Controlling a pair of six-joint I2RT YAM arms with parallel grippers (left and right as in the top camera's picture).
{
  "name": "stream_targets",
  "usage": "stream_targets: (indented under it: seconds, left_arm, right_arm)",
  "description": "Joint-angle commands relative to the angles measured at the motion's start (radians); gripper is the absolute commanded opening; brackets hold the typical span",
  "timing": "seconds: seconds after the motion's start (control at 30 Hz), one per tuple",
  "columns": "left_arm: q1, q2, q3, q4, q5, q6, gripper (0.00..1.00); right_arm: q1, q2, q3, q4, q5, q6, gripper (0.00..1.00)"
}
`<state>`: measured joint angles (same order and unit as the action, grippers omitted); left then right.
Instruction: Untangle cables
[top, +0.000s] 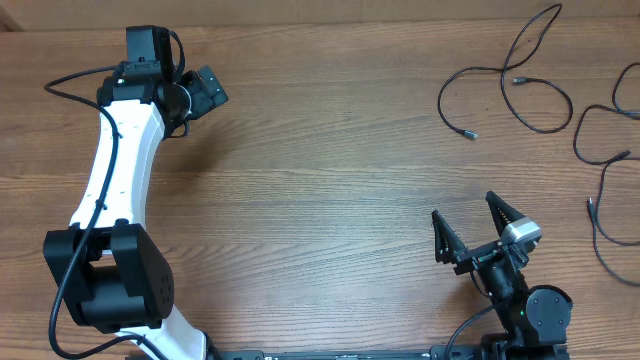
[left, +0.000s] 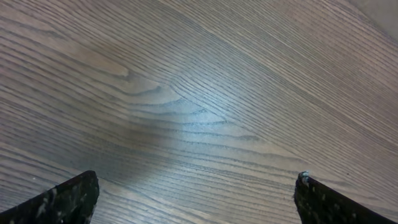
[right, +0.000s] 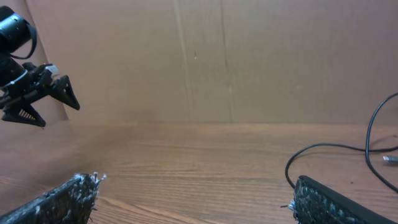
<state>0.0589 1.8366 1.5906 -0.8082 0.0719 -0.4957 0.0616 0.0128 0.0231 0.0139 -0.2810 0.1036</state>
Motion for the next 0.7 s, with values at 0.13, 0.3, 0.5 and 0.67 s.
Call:
stream_targets:
  seconds: [0.13, 0.3, 0.5, 0.67]
  left_arm:
    - [-0.007, -0.032, 0.022, 0.000, 0.003, -0.006, 0.99]
    - [-0.007, -0.032, 0.022, 0.000, 0.003, -0.006, 1.00]
    - [-0.007, -0.032, 0.022, 0.000, 0.003, -0.006, 1.00]
    - [-0.007, -0.032, 0.022, 0.000, 0.003, -0.006, 1.00]
  right_arm:
    - [0.008, -0.010, -0.015, -0.002, 0.042, -0.005, 1.00]
    - [0.008, -0.010, -0.015, -0.084, 0.099, -0.009, 1.00]
    - [0.008, -0.010, -0.015, -0.084, 0.105, -0.110, 1.00]
    - [0.008, -0.010, -0.015, -0.084, 0.097, -0.107, 1.00]
